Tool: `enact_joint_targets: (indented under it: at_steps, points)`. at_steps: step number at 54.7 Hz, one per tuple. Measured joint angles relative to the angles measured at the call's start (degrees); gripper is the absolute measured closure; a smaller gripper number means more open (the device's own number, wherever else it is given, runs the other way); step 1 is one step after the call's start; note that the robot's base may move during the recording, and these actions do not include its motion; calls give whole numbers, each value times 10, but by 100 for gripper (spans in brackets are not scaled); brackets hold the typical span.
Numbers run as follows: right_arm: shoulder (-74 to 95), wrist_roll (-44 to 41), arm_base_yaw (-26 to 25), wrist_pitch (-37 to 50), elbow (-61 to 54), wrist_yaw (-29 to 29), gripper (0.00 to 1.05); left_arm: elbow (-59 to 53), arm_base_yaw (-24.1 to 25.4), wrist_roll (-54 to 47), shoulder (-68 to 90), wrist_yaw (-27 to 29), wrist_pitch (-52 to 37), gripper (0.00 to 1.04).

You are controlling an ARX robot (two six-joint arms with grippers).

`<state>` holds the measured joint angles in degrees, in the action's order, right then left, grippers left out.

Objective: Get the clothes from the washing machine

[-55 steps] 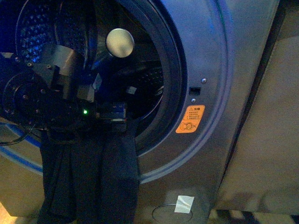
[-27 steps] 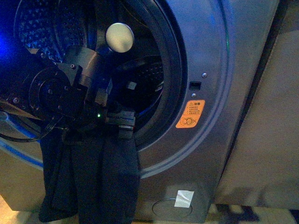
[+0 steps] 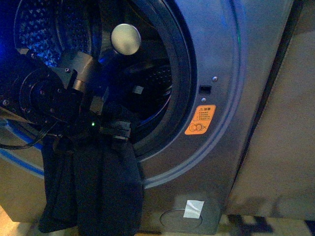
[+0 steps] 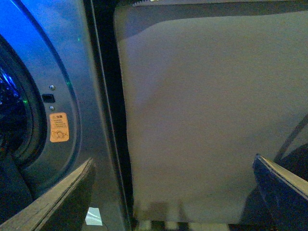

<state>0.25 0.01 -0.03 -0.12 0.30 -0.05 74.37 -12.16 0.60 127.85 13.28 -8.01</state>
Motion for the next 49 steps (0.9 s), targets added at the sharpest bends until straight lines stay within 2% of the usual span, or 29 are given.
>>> enact_joint_targets:
  at_steps: [21,32,41,49]
  points:
    - [0,0,0,0,0,0,7,-7,0,-27,9,45,-38,7]
    - [0,0,0,0,0,0,7,0,0,-4,12,30,-7,7]
    - [0,0,0,0,0,0,7,1,0,12,17,26,-3,36]
    - [0,0,0,0,0,0,7,-2,0,11,17,26,-12,54]
